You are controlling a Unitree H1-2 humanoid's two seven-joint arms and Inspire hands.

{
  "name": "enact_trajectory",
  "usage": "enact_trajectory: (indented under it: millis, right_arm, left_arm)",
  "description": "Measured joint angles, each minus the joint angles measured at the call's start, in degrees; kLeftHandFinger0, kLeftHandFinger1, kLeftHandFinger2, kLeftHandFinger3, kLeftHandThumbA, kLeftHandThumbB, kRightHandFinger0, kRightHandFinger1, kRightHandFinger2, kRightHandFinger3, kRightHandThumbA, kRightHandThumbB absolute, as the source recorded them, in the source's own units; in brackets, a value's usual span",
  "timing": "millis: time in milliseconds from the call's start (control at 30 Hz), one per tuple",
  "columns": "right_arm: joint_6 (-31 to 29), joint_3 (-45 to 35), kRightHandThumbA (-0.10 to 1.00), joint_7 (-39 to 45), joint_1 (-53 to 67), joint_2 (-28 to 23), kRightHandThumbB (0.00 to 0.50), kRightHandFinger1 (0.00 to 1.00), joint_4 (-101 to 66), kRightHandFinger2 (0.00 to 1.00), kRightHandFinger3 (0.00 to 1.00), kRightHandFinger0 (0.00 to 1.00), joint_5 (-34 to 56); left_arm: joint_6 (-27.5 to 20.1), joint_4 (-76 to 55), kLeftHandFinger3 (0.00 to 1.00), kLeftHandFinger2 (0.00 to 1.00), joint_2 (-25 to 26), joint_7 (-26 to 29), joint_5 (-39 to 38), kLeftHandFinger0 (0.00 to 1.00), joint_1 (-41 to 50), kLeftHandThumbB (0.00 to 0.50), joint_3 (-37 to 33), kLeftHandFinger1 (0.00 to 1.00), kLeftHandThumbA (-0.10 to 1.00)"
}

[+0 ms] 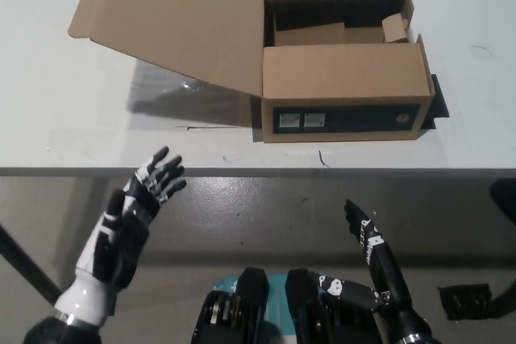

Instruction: A small storge box is placed at the center of the table and the robot uses its left hand to push the lid and close it

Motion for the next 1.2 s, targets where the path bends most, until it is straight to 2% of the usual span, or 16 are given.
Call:
enact_trajectory:
  millis: [267, 467, 967, 1200]
  right_arm:
    - [0.0, 0.0, 1.00, 0.0, 0.1, 0.0, 0.379, 1.00, 0.4, 1.00, 1.00, 1.00, 0.0]
    - [0.0, 0.0, 1.00, 0.0, 0.2, 0.0, 0.387, 1.00, 0.6, 1.00, 1.00, 1.00, 0.0]
    - [-0.2, 0.1, 1.00, -0.4, 0.2, 0.0, 0.394, 1.00, 0.7, 1.00, 1.00, 1.00, -0.5]
    - [-0.7, 0.4, 1.00, -0.9, 0.1, 0.0, 0.384, 1.00, 0.5, 1.00, 1.00, 1.00, -0.7]
  left_arm:
    - [4.2, 2.6, 1.00, 1.00, -1.7, -0.3, -9.3, 1.00, -3.5, 0.362, 3.5, 1.00, 1.00]
    - [7.6, 6.5, 1.00, 1.00, -2.9, -0.5, -15.9, 1.00, -6.4, 0.367, 6.9, 1.00, 1.00]
    - [18.0, 24.5, 1.00, 1.00, -7.1, -2.6, -33.0, 1.00, -18.2, 0.364, 19.1, 1.00, 1.00]
    - [22.1, 29.9, 1.00, 1.00, -7.9, -3.6, -36.6, 1.00, -23.9, 0.372, 22.5, 1.00, 1.00]
